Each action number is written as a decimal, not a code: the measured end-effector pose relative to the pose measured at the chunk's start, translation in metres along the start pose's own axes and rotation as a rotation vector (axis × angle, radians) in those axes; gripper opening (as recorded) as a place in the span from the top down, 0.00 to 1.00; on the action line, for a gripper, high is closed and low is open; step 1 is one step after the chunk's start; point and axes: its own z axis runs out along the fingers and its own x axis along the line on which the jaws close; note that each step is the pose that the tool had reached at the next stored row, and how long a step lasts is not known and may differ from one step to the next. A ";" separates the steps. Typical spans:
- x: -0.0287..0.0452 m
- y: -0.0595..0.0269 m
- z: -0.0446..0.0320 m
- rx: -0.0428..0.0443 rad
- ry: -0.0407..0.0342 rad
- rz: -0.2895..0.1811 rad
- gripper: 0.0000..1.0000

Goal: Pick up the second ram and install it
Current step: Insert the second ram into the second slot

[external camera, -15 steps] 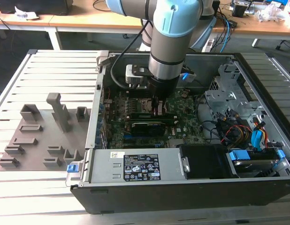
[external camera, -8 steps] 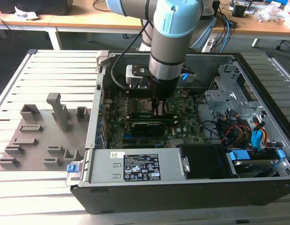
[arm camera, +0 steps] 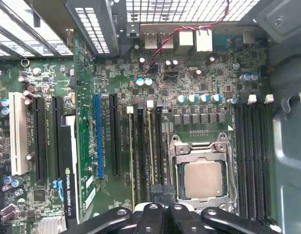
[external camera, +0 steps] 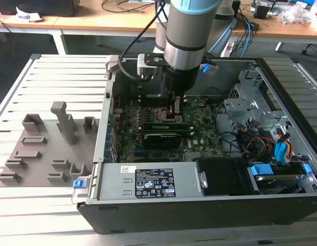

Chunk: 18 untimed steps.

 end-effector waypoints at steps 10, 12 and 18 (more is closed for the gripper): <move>0.0012 0.0003 0.0022 -0.0006 -0.0025 -0.007 0.70; 0.0021 0.0027 0.0149 -0.0027 -0.0014 -0.041 0.70; 0.0029 0.0025 0.0273 -0.0027 -0.0014 -0.041 0.70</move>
